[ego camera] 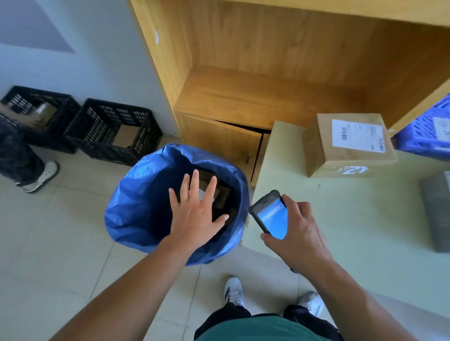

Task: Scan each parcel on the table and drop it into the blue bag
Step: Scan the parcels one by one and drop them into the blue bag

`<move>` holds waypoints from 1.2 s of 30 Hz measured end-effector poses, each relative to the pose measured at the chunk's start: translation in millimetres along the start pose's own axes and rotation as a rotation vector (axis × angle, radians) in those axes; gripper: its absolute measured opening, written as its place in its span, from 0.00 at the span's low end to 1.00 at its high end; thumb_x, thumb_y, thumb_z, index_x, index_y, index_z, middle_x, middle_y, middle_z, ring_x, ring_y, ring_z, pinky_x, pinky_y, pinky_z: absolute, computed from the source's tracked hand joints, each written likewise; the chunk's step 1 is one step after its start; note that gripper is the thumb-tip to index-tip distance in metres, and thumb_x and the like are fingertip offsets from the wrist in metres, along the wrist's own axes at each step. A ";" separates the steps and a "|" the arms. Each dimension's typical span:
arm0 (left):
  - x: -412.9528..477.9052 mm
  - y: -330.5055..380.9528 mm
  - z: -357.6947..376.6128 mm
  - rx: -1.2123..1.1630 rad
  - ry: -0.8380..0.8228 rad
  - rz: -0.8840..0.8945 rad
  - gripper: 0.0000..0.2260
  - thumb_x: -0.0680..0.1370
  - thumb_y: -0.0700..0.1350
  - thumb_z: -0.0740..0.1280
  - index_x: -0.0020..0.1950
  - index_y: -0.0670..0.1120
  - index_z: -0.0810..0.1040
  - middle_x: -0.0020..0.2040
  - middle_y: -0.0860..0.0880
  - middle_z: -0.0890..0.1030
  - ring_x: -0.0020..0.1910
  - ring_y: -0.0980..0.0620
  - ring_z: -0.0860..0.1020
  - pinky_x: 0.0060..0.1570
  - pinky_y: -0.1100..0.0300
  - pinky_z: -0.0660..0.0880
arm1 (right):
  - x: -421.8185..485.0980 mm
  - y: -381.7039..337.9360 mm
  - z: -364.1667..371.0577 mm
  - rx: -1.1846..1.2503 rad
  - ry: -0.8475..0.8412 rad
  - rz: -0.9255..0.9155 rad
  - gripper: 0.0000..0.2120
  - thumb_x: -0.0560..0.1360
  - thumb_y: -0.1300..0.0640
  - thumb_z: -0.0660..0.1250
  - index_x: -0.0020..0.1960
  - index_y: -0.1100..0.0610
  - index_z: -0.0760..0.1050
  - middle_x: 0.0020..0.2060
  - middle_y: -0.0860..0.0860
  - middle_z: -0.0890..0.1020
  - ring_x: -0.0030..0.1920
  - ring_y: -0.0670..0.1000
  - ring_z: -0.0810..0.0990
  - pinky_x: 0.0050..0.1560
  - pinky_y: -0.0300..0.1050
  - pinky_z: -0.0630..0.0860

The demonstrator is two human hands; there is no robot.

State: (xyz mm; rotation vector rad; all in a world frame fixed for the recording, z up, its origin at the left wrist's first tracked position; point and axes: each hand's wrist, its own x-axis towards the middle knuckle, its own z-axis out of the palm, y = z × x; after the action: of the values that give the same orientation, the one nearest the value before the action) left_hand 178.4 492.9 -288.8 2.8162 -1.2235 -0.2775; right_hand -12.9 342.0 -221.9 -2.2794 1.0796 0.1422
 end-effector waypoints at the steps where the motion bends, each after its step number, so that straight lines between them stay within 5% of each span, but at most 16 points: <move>1: 3.0 8.9 0.4 0.007 -0.001 0.029 0.44 0.75 0.68 0.67 0.83 0.54 0.49 0.84 0.40 0.46 0.82 0.36 0.45 0.75 0.27 0.52 | -1.5 7.3 -3.9 0.008 0.009 0.014 0.42 0.67 0.41 0.72 0.75 0.44 0.55 0.61 0.48 0.66 0.54 0.55 0.75 0.47 0.54 0.80; 10: 44.3 136.3 -2.3 0.059 -0.015 0.289 0.43 0.76 0.65 0.67 0.84 0.53 0.50 0.84 0.39 0.47 0.82 0.37 0.50 0.74 0.27 0.55 | -23.1 103.6 -53.1 0.158 0.171 0.193 0.43 0.66 0.44 0.74 0.75 0.48 0.57 0.61 0.50 0.67 0.57 0.56 0.74 0.56 0.54 0.76; 22: 72.3 357.0 12.3 0.096 -0.049 0.611 0.42 0.74 0.66 0.68 0.82 0.52 0.56 0.83 0.41 0.53 0.80 0.38 0.58 0.70 0.31 0.64 | -45.2 265.9 -133.2 0.331 0.349 0.431 0.43 0.67 0.45 0.74 0.76 0.47 0.57 0.60 0.49 0.67 0.59 0.55 0.73 0.56 0.52 0.75; 25: 79.9 419.5 22.0 0.120 -0.066 0.675 0.42 0.75 0.66 0.68 0.83 0.54 0.53 0.83 0.41 0.52 0.80 0.38 0.58 0.73 0.31 0.60 | -50.5 314.3 -151.4 0.358 0.354 0.497 0.43 0.67 0.44 0.74 0.76 0.46 0.55 0.62 0.49 0.66 0.60 0.55 0.73 0.57 0.51 0.75; 30: 81.0 517.6 43.0 0.093 -0.142 0.762 0.42 0.76 0.64 0.68 0.83 0.56 0.51 0.83 0.41 0.50 0.81 0.40 0.54 0.74 0.32 0.58 | -62.8 389.3 -176.1 0.356 0.342 0.614 0.41 0.68 0.43 0.72 0.74 0.44 0.55 0.61 0.47 0.65 0.55 0.53 0.75 0.48 0.49 0.77; 36: 68.6 599.0 83.8 0.001 -0.318 0.937 0.36 0.78 0.50 0.70 0.83 0.58 0.58 0.84 0.42 0.50 0.80 0.38 0.58 0.75 0.46 0.63 | -79.9 455.3 -184.2 0.401 0.319 0.714 0.41 0.67 0.43 0.73 0.74 0.44 0.56 0.61 0.47 0.65 0.51 0.54 0.75 0.43 0.54 0.81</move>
State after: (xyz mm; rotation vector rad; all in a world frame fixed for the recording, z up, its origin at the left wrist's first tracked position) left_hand -222.2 34.9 -306.0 1.9145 -2.3926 -0.6424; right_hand -428.0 70.7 -262.7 -1.5138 1.8642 -0.1517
